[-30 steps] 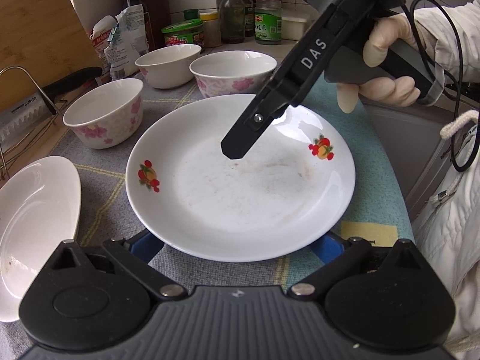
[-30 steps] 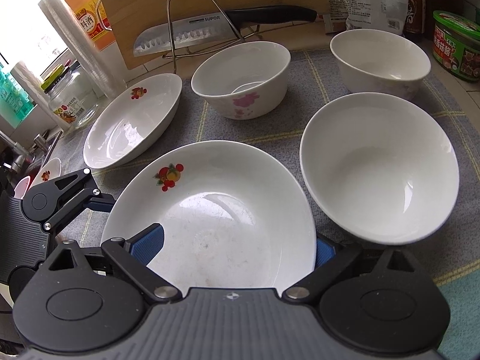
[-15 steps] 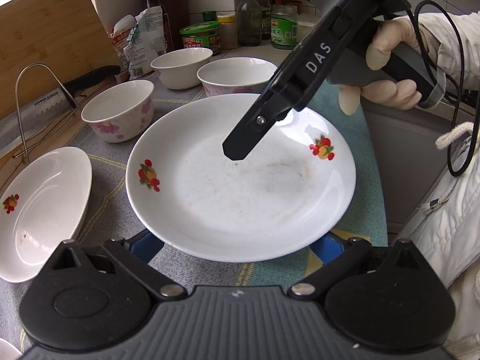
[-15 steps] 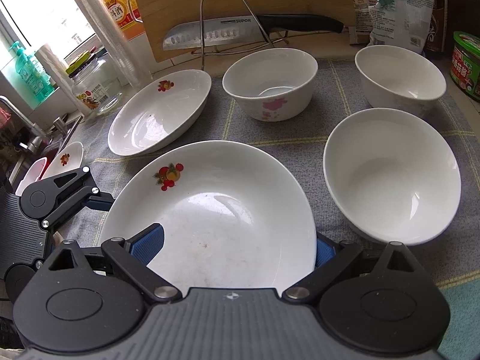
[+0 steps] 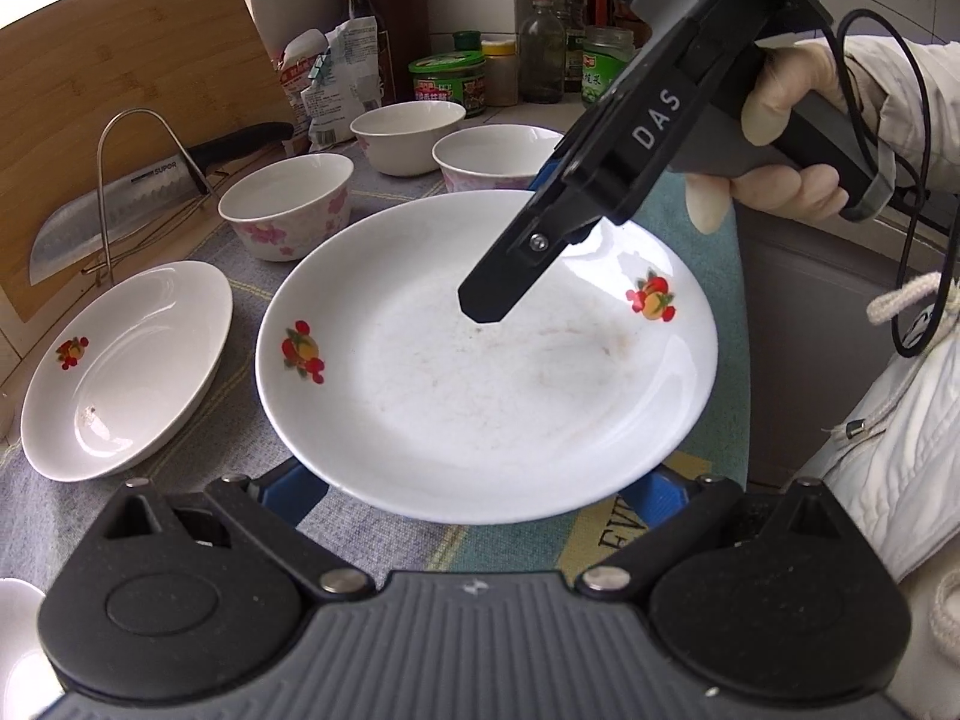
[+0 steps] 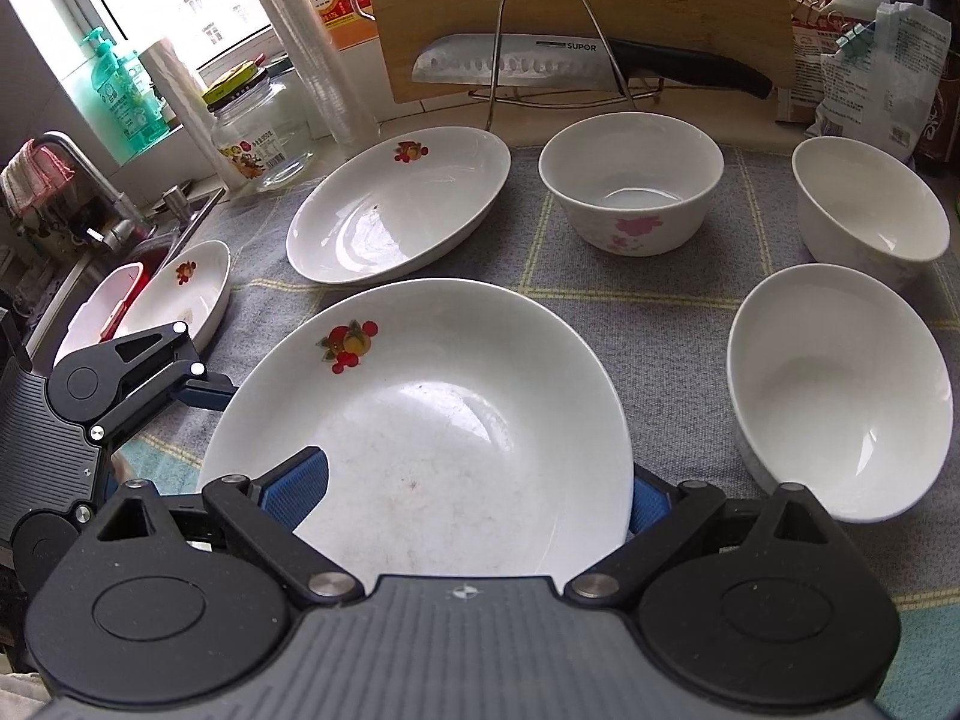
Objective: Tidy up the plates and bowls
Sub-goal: 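Carry the held plate to the stained plate and lower it on top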
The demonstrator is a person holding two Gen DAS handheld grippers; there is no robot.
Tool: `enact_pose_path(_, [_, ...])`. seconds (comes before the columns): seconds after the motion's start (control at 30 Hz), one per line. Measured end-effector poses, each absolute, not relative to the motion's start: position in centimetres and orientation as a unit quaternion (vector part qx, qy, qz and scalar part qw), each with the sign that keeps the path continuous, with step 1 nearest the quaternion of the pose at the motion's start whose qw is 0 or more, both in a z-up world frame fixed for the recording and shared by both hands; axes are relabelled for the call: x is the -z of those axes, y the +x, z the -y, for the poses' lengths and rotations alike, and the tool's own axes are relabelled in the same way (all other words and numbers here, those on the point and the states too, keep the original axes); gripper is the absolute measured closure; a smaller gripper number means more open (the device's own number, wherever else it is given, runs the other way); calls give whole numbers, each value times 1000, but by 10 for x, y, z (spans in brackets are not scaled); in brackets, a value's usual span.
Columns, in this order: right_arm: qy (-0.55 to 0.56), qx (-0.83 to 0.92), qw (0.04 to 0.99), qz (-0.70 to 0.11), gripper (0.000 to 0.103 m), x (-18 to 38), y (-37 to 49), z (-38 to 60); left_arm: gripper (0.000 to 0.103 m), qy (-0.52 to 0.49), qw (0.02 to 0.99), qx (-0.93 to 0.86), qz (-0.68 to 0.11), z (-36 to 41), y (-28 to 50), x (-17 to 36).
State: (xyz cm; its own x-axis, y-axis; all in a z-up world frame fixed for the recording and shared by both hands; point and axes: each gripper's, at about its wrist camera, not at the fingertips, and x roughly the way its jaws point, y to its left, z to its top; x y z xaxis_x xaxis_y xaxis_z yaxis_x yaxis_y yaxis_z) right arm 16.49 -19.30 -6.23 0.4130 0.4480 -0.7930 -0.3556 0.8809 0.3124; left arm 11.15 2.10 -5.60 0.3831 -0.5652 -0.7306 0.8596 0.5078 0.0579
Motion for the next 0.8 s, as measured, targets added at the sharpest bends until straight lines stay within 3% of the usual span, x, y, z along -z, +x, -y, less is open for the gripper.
enact_pose_path(0.8, [-3,-308,825,-474,3,55,174,41,2,198,848,360,-335,-159,94,43])
